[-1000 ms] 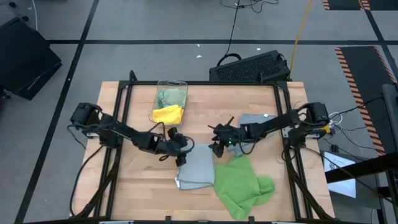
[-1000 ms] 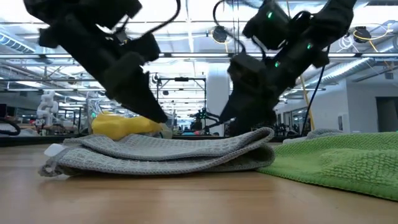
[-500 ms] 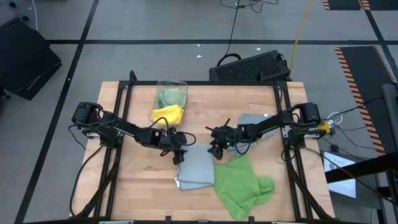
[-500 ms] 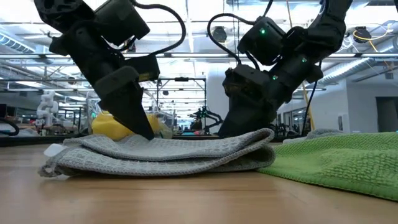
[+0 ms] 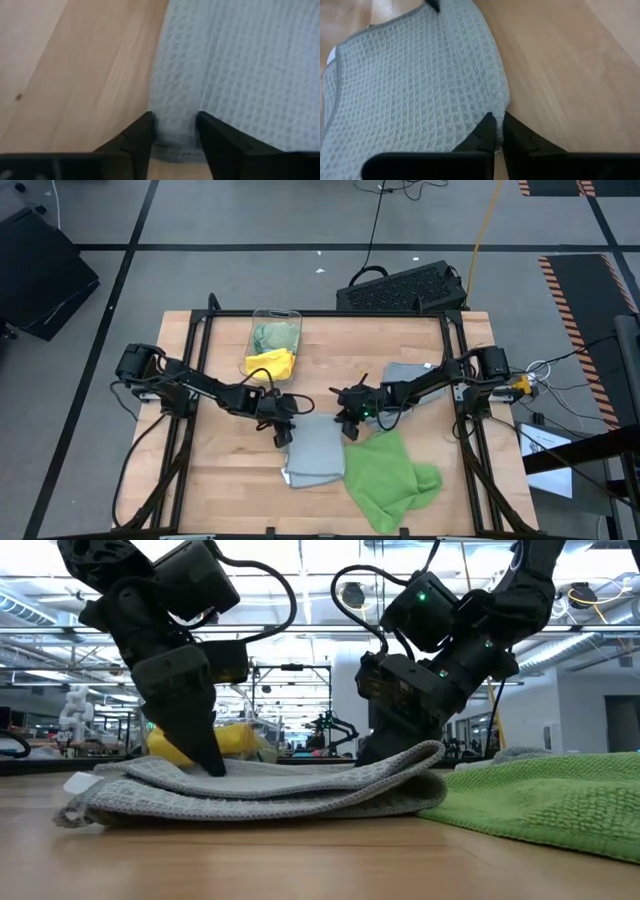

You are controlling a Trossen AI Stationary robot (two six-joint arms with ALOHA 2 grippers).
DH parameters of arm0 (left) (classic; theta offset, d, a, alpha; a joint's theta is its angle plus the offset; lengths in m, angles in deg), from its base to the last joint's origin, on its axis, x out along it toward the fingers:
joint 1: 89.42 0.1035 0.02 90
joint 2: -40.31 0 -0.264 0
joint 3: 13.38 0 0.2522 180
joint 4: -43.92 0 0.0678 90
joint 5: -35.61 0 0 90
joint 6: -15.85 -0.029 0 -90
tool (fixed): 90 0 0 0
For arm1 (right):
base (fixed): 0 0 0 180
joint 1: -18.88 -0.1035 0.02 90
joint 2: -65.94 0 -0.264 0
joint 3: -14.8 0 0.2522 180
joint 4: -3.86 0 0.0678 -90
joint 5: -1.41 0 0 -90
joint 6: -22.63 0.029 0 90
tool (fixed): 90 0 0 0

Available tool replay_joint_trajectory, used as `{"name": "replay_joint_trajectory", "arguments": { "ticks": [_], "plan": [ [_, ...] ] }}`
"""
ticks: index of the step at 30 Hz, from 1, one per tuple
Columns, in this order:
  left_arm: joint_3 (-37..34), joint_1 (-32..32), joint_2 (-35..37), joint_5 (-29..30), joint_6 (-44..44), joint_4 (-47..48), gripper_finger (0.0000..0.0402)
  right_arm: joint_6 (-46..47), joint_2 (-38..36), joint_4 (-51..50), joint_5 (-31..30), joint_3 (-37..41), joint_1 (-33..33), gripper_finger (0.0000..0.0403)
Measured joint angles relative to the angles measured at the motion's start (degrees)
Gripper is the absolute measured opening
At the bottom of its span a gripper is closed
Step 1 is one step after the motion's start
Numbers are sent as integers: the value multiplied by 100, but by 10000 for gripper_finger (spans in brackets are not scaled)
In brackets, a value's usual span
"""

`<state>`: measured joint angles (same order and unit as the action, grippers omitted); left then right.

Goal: Fold microfiber towels
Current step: Fold the left gray microfiber cloth on the table

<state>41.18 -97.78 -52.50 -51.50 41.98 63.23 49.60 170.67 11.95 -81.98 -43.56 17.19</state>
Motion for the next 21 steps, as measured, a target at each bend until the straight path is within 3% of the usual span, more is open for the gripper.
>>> {"name": "replay_joint_trajectory", "arguments": {
  "ticks": [10, 15, 21],
  "plan": [
    [-15, -192, 4, 15, -363, 53, 14, -624, 0, 121, -68, 9, 0, 5],
    [-14, -398, 131, 565, -323, 210, 12, -931, -180, 319, -196, 12, 5, 7],
    [98, -778, 741, 1930, -275, 387, 8, -1470, -775, 149, -600, 11, -8, 6]
  ]
}}
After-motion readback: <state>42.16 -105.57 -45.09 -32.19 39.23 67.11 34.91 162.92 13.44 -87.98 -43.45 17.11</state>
